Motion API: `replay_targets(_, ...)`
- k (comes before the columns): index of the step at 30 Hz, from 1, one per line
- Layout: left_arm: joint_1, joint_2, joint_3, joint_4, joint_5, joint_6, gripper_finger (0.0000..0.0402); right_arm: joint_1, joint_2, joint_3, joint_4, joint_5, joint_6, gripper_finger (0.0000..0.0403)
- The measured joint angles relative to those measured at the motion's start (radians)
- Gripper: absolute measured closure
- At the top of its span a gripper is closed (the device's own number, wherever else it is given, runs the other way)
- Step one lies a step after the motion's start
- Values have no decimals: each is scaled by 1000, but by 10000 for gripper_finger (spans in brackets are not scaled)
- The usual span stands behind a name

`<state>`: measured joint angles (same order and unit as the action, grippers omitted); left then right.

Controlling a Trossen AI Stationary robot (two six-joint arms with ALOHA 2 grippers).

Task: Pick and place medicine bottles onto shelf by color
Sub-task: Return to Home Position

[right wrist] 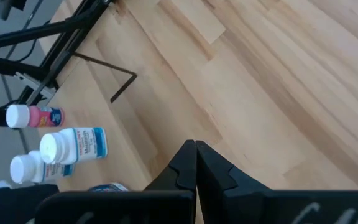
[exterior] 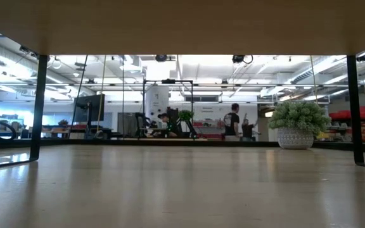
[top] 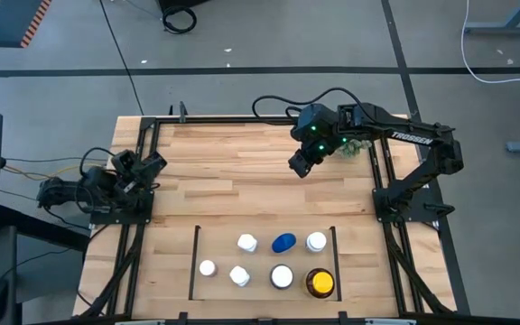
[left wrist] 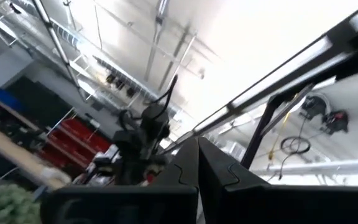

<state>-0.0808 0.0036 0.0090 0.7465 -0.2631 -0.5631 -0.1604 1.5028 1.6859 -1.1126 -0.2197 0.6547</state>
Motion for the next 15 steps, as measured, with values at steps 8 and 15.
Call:
replay_targets(8, -9, 1, 0, -136, -7, 123, 401, 0, 0, 0, 29, -2, -86, 397)
replay_targets(15, -9, 2, 0, -162, -7, 167, 401, 13, -61, -3, 86, 99, -173, 397)
